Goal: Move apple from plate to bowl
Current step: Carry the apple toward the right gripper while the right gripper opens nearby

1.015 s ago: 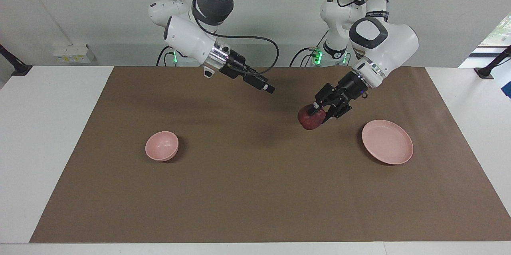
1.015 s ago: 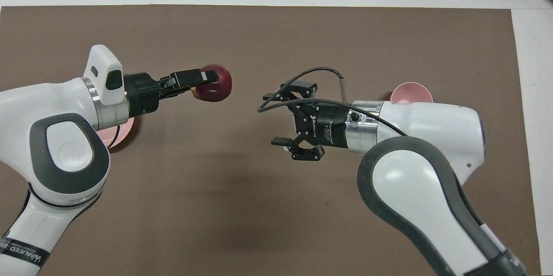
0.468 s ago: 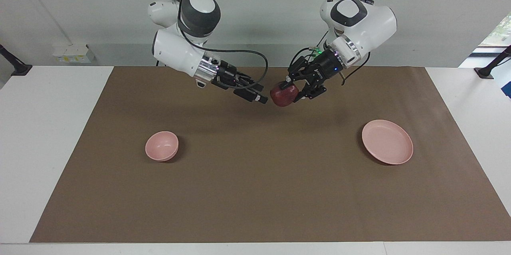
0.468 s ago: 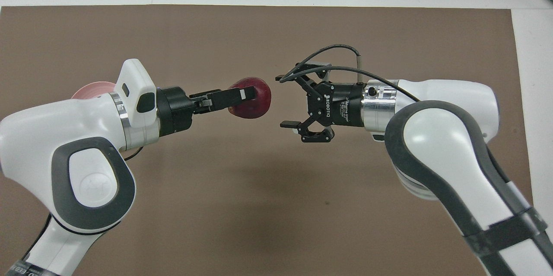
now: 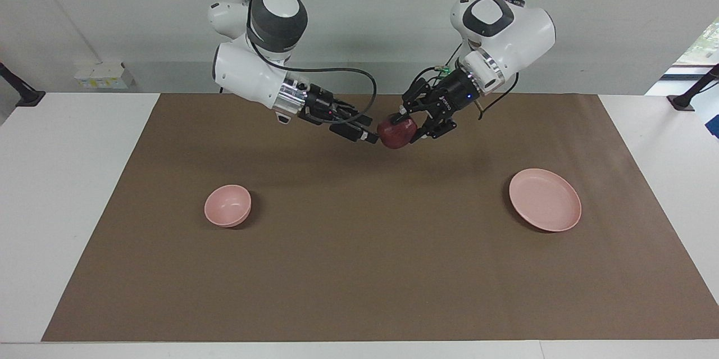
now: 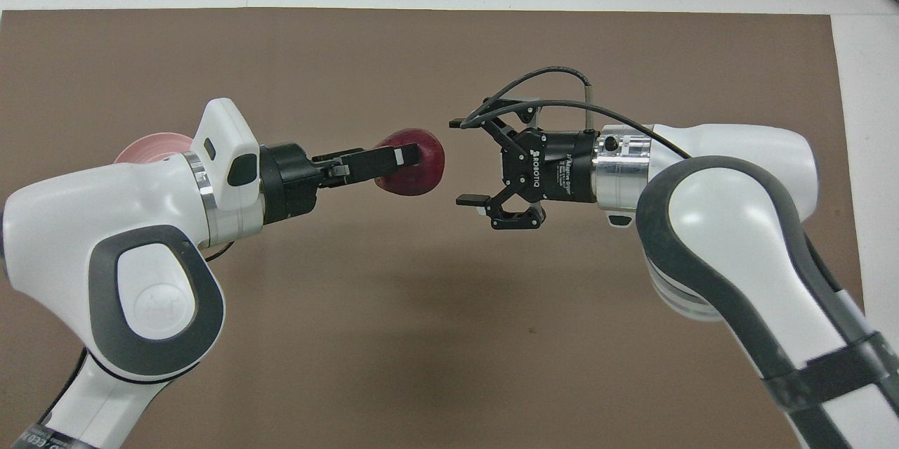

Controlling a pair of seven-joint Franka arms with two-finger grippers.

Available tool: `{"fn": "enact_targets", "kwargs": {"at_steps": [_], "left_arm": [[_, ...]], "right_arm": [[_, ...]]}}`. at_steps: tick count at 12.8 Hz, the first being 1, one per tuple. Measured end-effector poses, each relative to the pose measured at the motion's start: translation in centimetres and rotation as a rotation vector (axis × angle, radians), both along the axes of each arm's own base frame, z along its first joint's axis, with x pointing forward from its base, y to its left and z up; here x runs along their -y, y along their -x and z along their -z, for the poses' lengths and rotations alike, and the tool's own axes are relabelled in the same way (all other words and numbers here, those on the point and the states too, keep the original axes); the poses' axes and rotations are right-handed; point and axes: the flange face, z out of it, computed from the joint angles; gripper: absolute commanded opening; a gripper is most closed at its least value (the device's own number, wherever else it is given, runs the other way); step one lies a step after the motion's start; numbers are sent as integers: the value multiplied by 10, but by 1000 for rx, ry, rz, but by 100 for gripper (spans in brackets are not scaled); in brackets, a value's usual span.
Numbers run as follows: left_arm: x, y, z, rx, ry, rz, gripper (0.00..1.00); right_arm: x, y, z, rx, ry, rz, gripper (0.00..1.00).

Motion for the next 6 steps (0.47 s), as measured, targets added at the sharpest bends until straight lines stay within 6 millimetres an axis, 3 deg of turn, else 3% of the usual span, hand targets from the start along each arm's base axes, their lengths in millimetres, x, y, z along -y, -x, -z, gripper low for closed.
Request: {"fn": "enact_targets", "kwargs": {"at_steps": [6], "left_arm": [[4,2,0,0,0,7,0]], "right_arm": [[-20,4,-7,-9,-5,-6,100]]}}
